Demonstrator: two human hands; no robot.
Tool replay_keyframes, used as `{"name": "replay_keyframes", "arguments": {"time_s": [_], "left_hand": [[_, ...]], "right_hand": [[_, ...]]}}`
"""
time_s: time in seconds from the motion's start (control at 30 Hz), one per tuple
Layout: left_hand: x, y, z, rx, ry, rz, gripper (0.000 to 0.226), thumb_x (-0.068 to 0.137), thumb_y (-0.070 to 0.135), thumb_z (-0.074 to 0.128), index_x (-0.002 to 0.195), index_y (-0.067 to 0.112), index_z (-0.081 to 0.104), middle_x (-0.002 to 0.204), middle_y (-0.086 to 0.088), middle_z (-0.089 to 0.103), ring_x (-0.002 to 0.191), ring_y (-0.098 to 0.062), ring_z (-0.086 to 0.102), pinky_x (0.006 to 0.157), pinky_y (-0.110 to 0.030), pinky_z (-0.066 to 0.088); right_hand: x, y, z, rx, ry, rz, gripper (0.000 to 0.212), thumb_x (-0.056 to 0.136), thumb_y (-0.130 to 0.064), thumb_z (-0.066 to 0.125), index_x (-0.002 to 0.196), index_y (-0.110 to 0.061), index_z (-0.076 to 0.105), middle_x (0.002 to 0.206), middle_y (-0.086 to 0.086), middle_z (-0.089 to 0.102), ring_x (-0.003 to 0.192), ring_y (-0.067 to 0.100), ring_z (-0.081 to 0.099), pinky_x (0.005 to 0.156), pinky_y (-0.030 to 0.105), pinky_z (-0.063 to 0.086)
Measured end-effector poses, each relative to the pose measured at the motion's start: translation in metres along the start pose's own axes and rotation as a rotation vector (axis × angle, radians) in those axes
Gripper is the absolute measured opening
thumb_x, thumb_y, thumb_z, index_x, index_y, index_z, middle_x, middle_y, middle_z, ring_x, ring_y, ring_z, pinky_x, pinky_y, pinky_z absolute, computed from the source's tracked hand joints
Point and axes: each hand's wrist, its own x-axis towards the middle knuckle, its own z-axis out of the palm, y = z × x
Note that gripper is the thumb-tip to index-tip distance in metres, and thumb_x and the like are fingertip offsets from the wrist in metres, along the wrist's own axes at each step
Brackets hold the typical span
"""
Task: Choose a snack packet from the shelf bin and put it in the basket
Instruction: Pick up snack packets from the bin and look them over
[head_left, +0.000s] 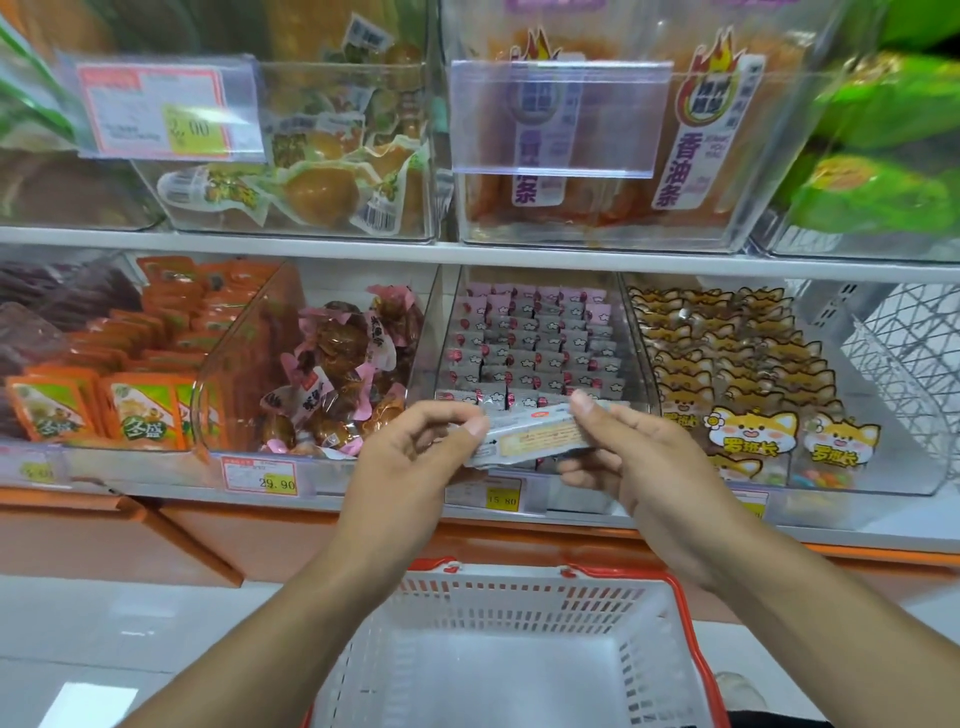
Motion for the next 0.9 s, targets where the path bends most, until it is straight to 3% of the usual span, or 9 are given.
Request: {"name": "replay_keyframes", "arguments": {"time_s": [0.1, 0.2, 0.3, 0.4, 0.47, 0.57, 0.7, 0.77, 0.9], "left_hand": [[0.000, 0.000, 0.003, -0.203, 0.069, -0.192, 0.039, 0.069, 0.056, 0.078, 0.091, 0.025, 0.080, 0.097, -0.009, 0.079, 0.081, -0.019, 0.076, 0.068, -0.025, 0.060], [0.002, -0.002, 0.002, -0.386, 0.091, -0.424, 0.029, 0.085, 0.045, 0.073, 0.091, 0.018, 0.083, 0.089, -0.013, 0.078, 0.064, -0.015, 0.070, 0.055, -0.021, 0.057], [0.005, -0.004, 0.000, -0.518, 0.053, -0.534, 0.033, 0.098, 0.034, 0.061, 0.098, 0.008, 0.081, 0.073, -0.010, 0.070, 0.051, -0.011, 0.061, 0.042, -0.019, 0.051], [0.004, -0.004, 0.002, -0.531, 0.026, -0.590, 0.032, 0.103, 0.030, 0.052, 0.103, 0.006, 0.074, 0.060, -0.004, 0.059, 0.044, -0.009, 0.055, 0.036, -0.017, 0.045], [0.004, -0.004, 0.004, -0.491, 0.036, -0.553, 0.024, 0.104, 0.025, 0.051, 0.103, 0.009, 0.069, 0.061, -0.005, 0.062, 0.047, -0.012, 0.059, 0.039, -0.019, 0.047], [0.002, -0.010, 0.004, 0.043, 0.030, -0.323, 0.017, 0.100, 0.027, 0.061, 0.116, 0.022, 0.065, 0.075, 0.000, 0.072, 0.060, -0.012, 0.068, 0.052, -0.022, 0.050], [-0.010, -0.024, 0.002, 0.958, -0.056, -0.076, 0.073, 0.094, 0.046, 0.061, 0.149, 0.053, 0.014, 0.074, 0.009, 0.068, 0.062, -0.005, 0.065, 0.053, -0.027, 0.047], [-0.013, -0.030, 0.001, 1.142, -0.085, -0.055, 0.088, 0.092, 0.053, 0.059, 0.151, 0.054, -0.006, 0.076, 0.009, 0.066, 0.070, -0.011, 0.066, 0.062, -0.034, 0.056], [-0.009, -0.032, -0.001, 1.200, -0.066, -0.044, 0.090, 0.092, 0.055, 0.057, 0.155, 0.049, -0.007, 0.089, 0.011, 0.068, 0.087, -0.017, 0.066, 0.074, -0.038, 0.057]], "right_hand": [[0.003, 0.001, 0.000, -0.038, -0.001, 0.045, 0.048, 0.081, -0.053, 0.068, 0.099, -0.010, 0.076, 0.080, 0.017, 0.072, 0.070, 0.022, 0.067, 0.064, 0.025, 0.058], [0.002, -0.001, -0.002, -0.021, -0.164, 0.003, 0.046, 0.081, -0.055, 0.073, 0.115, -0.023, 0.072, 0.080, 0.015, 0.070, 0.072, 0.022, 0.067, 0.061, 0.027, 0.056], [0.000, -0.001, -0.003, -0.044, -0.297, -0.116, 0.046, 0.079, -0.038, 0.080, 0.122, -0.029, 0.069, 0.081, 0.011, 0.071, 0.076, 0.022, 0.067, 0.064, 0.028, 0.054], [0.001, 0.001, -0.001, -0.208, -0.162, -0.291, 0.034, 0.078, -0.037, 0.080, 0.110, -0.024, 0.073, 0.070, 0.005, 0.067, 0.067, 0.015, 0.064, 0.062, 0.025, 0.052], [0.004, 0.001, 0.002, -0.198, -0.036, -0.352, 0.031, 0.078, -0.041, 0.076, 0.102, -0.022, 0.074, 0.073, -0.002, 0.069, 0.065, 0.009, 0.062, 0.062, 0.022, 0.054], [0.011, -0.004, 0.001, -0.215, 0.105, -0.431, 0.032, 0.080, -0.039, 0.073, 0.106, -0.022, 0.070, 0.096, -0.006, 0.077, 0.081, 0.007, 0.070, 0.074, 0.027, 0.060], [0.018, 0.000, 0.000, -0.446, 0.140, -0.540, 0.020, 0.089, -0.037, 0.072, 0.108, -0.036, 0.065, 0.102, -0.014, 0.074, 0.093, 0.009, 0.071, 0.079, 0.031, 0.060], [0.020, 0.008, 0.002, -0.547, 0.126, -0.573, 0.019, 0.091, -0.036, 0.072, 0.107, -0.039, 0.061, 0.099, -0.016, 0.073, 0.091, 0.010, 0.070, 0.076, 0.035, 0.059], [0.023, 0.016, 0.011, -0.810, 0.072, -0.668, 0.019, 0.090, -0.046, 0.068, 0.107, -0.038, 0.062, 0.100, -0.018, 0.068, 0.094, 0.007, 0.066, 0.078, 0.036, 0.057]]}}
